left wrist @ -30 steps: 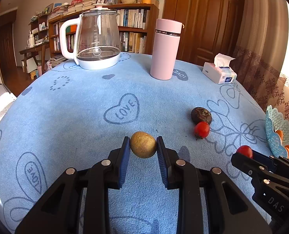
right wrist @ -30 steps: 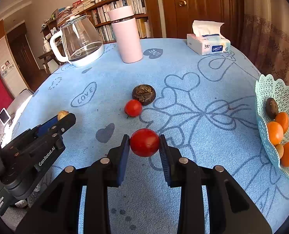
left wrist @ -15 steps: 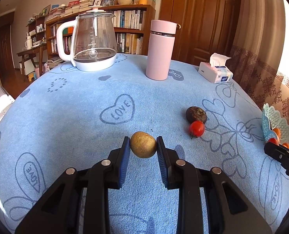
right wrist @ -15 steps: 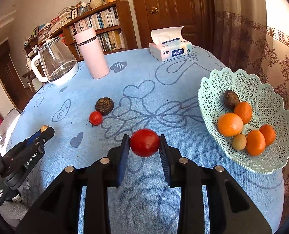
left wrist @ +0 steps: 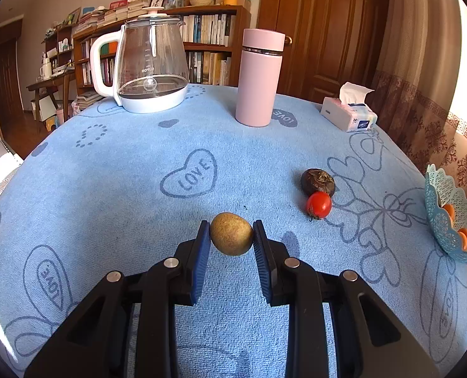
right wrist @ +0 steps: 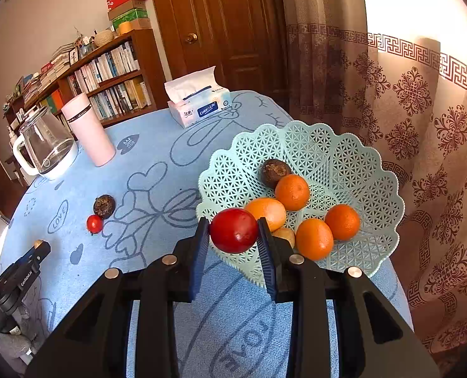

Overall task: Organize fruits
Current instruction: 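Carry the tomato toward the basket with right while left holds the tan fruit, then lower the red tomato into the basket and open the right gripper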

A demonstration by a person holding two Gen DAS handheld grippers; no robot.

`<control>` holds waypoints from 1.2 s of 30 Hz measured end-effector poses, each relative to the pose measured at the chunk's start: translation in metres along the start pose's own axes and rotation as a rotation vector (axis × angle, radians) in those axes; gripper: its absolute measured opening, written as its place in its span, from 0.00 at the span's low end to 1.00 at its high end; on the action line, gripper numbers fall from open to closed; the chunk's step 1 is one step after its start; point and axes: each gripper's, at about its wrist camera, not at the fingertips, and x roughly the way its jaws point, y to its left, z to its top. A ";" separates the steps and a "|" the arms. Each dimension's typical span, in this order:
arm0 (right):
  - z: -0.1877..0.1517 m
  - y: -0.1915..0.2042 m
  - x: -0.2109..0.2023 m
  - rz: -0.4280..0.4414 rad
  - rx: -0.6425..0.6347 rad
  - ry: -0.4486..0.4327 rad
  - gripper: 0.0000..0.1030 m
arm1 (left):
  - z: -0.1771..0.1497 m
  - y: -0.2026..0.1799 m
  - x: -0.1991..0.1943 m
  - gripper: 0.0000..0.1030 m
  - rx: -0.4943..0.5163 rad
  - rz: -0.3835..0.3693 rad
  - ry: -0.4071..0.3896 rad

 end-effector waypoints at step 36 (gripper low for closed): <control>-0.015 -0.065 -0.002 0.014 0.140 0.028 0.33 | 0.000 -0.028 -0.010 0.27 0.074 -0.022 -0.004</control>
